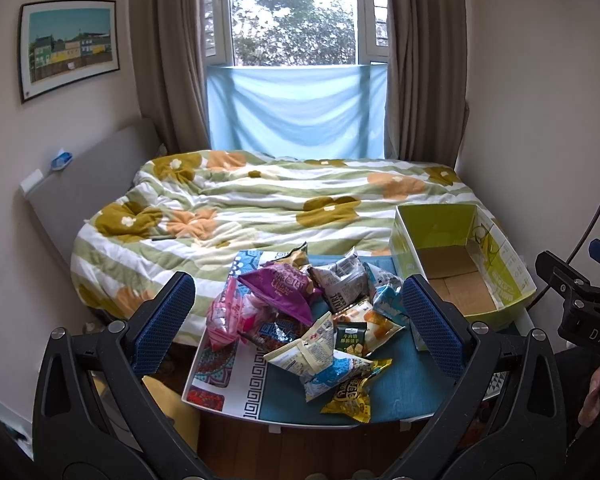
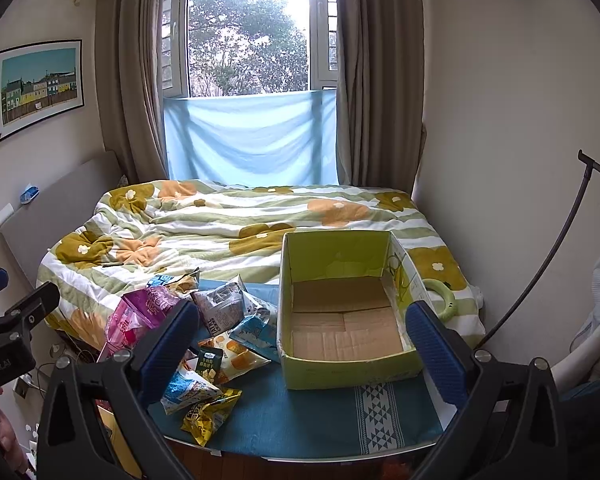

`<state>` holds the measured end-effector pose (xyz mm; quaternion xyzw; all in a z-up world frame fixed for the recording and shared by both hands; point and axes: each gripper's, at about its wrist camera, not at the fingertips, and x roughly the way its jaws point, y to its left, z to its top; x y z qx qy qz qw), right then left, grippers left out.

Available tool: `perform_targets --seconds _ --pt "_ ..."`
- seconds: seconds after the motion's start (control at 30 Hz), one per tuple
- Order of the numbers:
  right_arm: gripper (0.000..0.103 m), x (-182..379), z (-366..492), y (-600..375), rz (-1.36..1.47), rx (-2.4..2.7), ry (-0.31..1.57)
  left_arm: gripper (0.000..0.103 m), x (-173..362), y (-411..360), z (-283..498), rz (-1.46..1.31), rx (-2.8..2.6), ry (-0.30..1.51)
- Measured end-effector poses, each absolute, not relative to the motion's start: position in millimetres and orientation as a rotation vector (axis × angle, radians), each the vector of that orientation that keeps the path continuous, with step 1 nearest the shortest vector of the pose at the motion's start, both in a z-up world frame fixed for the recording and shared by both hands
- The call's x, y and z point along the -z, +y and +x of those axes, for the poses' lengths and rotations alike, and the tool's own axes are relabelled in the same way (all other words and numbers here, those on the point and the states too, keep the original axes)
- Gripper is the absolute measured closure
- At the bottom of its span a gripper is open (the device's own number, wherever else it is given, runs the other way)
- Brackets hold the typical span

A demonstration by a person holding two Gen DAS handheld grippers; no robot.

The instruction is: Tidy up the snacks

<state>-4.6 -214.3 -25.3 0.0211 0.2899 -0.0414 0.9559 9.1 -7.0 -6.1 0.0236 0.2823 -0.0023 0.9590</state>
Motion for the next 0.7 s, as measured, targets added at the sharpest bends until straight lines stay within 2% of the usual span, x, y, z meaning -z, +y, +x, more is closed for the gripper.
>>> perform_targets --seconds 0.7 --pt "0.0 25.2 -4.1 -215.0 0.045 0.083 0.589 0.001 5.4 -7.3 9.6 0.047 0.003 0.573"
